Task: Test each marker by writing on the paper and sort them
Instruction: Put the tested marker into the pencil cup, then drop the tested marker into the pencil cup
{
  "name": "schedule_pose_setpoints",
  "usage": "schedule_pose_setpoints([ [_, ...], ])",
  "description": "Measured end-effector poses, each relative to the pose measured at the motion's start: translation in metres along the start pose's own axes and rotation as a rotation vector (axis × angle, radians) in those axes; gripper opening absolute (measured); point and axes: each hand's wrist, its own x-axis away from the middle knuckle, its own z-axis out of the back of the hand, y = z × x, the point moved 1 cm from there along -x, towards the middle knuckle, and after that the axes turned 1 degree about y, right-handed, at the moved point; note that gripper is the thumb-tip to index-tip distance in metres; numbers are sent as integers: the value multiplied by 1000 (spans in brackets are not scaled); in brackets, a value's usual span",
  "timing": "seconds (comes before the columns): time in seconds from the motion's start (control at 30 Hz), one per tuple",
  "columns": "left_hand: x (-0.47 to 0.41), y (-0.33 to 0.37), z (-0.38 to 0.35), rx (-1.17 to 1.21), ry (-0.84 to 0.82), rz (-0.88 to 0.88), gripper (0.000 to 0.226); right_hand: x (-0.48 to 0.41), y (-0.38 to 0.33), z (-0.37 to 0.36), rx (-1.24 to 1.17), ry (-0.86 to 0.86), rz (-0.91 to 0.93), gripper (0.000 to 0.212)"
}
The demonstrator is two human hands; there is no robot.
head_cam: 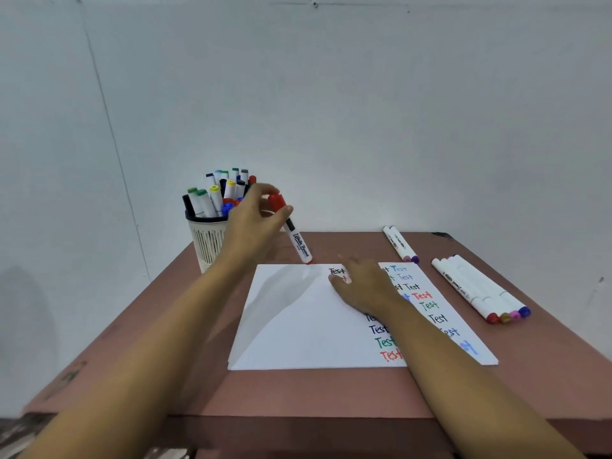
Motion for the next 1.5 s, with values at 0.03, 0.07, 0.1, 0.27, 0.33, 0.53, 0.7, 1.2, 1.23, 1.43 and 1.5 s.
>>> schedule_pose_setpoints([
  [0.03,-7,6,5,-46,14,-35,22,-1,2,-2,60,-43,4,53],
  [0.07,-14,11,11,-90,26,-67,23,-1,2,-3,91,-70,2,52],
  [0.1,-22,17,18,-130,35,-94,24,-1,2,-3,96,-81,-1,49],
  [0.27,-67,38,52,-271,47,-146,23,0,1,-2,110,-77,10,42],
  [0.33,-83,42,65,-313,55,-138,21,1,2,-2,122,-74,12,41],
  [0.53,-109,27,87,-423,66,-95,28,-2,0,-2,141,-102,-1,41],
  [0.7,-109,12,95,-464,87,-133,30,-1,1,-3,129,-100,-1,41],
  [1.2,-89,-19,84,-575,-233,19,42,0,-2,0,139,-118,-17,45],
  [1.23,-88,-20,82,-603,-237,37,51,0,-2,0,142,-121,-18,45],
  [1.43,-86,-28,84,-725,-191,127,56,0,-3,0,126,-124,-21,44],
  [1.5,-87,-25,86,-733,-193,141,60,0,-3,0,121,-122,-19,43],
])
